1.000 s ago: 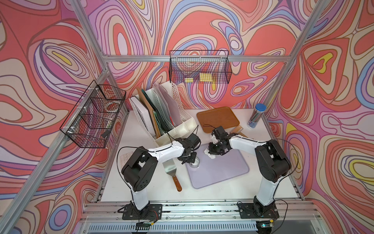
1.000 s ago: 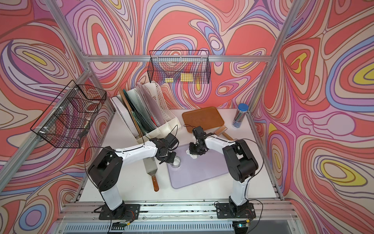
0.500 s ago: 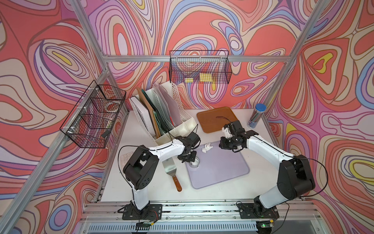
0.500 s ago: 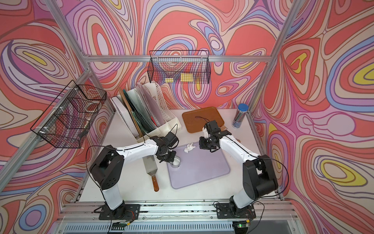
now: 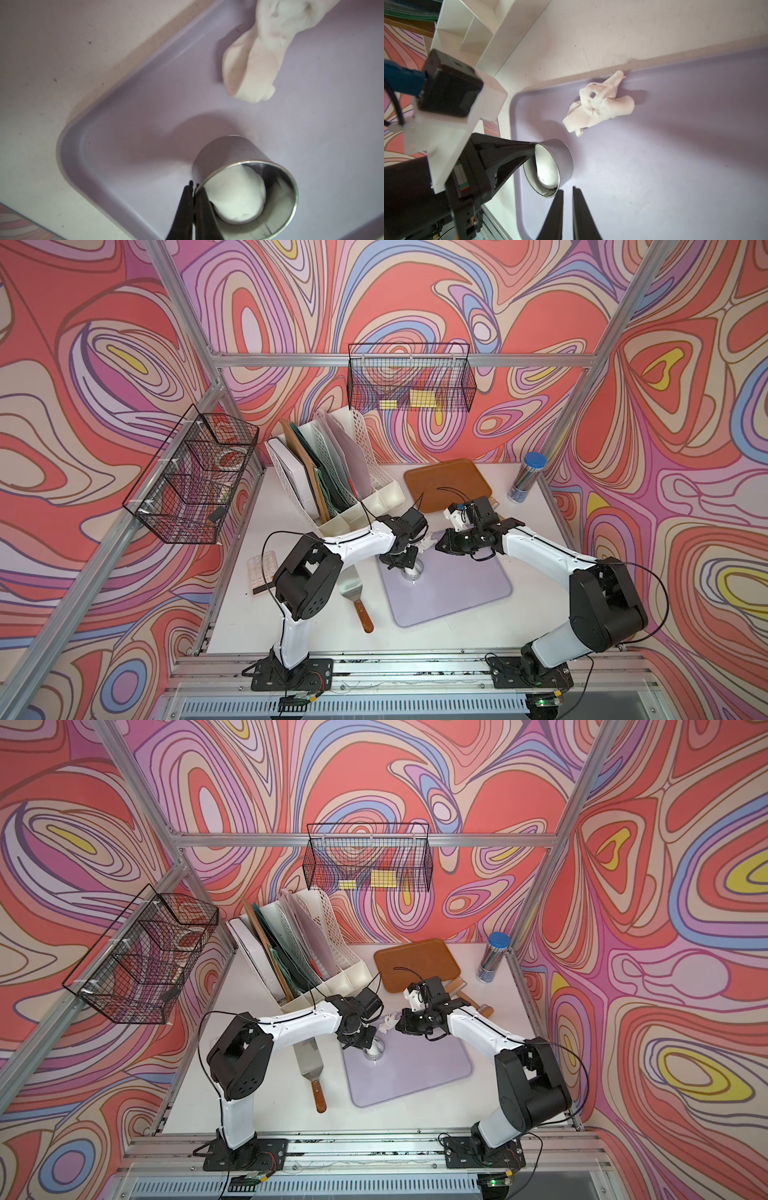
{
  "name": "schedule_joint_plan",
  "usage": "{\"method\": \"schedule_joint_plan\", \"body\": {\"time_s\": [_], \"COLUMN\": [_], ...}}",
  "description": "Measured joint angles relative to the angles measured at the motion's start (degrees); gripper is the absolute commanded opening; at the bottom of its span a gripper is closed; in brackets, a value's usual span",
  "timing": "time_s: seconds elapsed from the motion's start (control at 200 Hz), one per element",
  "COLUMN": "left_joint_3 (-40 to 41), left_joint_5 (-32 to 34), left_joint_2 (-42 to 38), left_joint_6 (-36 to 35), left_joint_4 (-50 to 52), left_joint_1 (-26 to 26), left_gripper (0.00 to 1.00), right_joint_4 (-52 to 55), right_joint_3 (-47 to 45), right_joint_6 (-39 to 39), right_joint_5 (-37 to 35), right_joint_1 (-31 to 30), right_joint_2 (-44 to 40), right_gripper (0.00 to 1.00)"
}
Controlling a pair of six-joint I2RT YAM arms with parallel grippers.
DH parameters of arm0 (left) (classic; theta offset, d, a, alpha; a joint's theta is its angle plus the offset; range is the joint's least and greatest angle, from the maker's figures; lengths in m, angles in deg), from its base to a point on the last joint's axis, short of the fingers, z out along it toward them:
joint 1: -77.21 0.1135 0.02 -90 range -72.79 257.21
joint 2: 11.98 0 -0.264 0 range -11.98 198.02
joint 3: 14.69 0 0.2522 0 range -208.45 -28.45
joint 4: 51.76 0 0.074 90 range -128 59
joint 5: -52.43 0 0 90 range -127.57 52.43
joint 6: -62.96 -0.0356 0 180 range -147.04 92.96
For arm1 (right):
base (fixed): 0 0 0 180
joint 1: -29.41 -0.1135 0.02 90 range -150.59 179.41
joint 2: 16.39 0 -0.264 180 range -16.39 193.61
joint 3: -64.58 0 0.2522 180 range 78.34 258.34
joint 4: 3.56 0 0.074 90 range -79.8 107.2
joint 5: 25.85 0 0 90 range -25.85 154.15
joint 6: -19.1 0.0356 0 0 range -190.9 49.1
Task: Roll out the dumpling wrappers from the dough
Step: Remove the dumpling wrapper from the work surface, then adjust the dumpling wrapper at the work surface.
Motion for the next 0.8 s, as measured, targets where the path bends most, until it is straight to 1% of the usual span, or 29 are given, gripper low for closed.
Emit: {"method": "schedule_joint_plan", "body": {"time_s": [0.135,0.17,0.2,0.31,0.551,0.656,0.801], "left_joint_3": [0.0,0.0,0.1,0.3,1.2,2.5,2.7], "left_joint_5": [0.3,0.2,0.2,0.5,1.3,0.4,-1.0], "left_joint_2": [-0.2,-0.6,-1.0,-4.1,-9.7,-9.9,-8.0], "left_joint_6": [0.0,0.0,0.0,0.0,0.0,0.2,1.1], "left_joint_4": [0.1,0.2,0.2,0.6,1.1,0.2,-1.6], "left_joint_1": [0.0,0.0,0.0,0.0,0.0,0.0,-0.2], "left_gripper": [0.00,0.00,0.00,0.00,0.00,0.00,0.00], "right_joint_4": [-0.1,-0.1,-0.1,-0.2,0.2,0.2,0.4], "right_joint_3": [0.0,0.0,0.0,0.0,0.0,0.0,0.2], "right_joint_6": [0.0,0.0,-0.1,-0.2,-1.0,-1.1,-1.1], "right_joint_5": [0.2,0.2,0.2,0.2,-0.3,-0.3,-0.3], "right_joint_1": [0.0,0.0,0.0,0.0,0.0,0.0,0.0], "right_joint_2": [0.0,0.0,0.0,0.0,-1.2,-1.3,-1.3], "right_gripper": [0.15,0.18,0.18,0.21,0.21,0.20,0.20]}}
